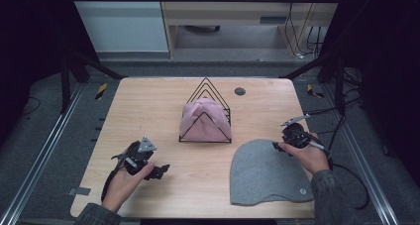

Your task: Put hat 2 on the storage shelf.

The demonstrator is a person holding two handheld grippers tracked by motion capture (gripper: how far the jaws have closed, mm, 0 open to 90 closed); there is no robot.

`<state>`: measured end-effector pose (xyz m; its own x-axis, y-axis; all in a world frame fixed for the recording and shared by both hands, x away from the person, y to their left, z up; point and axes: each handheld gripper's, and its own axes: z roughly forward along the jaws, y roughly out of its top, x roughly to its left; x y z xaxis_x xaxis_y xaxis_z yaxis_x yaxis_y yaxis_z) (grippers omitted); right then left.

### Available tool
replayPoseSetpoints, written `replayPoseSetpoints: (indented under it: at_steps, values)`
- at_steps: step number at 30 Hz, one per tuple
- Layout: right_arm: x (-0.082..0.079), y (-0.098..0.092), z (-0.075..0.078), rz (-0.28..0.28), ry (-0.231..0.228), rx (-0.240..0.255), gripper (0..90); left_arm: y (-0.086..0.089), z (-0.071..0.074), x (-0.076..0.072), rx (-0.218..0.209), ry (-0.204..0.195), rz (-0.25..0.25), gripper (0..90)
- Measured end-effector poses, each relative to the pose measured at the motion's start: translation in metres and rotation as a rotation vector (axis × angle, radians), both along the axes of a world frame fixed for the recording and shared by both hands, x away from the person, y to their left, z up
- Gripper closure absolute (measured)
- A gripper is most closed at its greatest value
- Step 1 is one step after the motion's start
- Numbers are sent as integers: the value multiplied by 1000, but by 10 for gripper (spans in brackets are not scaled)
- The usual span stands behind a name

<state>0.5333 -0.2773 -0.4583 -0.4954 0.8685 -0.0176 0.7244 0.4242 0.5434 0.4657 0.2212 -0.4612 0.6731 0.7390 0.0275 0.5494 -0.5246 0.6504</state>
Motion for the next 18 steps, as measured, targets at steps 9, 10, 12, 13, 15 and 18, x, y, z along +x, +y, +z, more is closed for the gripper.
replayPoseSetpoints:
  at_steps: [9, 10, 12, 13, 15, 18]
  values:
    - [0, -4, -15, -6, 48, 2, 481, -1, 0, 0, 13, -3, -1, 89]
    - [0, -4, -16, -5, 53, 2, 501, -1, 0, 0, 15, -3, 0, 89]
    - [-1, -3, -17, 9, 57, -5, 589, -1, -1, 0, 29, -10, 4, 89]
    - [-1, -3, -17, 20, 56, -5, 633, -1, 0, 0, 31, -11, 3, 89]
    - [-2, -3, -16, 39, 56, 0, 777, -1, 0, 0, 30, -10, 3, 89]
    - [-3, -3, -14, 46, 67, 20, 869, 0, 0, 1, 32, -11, 4, 89]
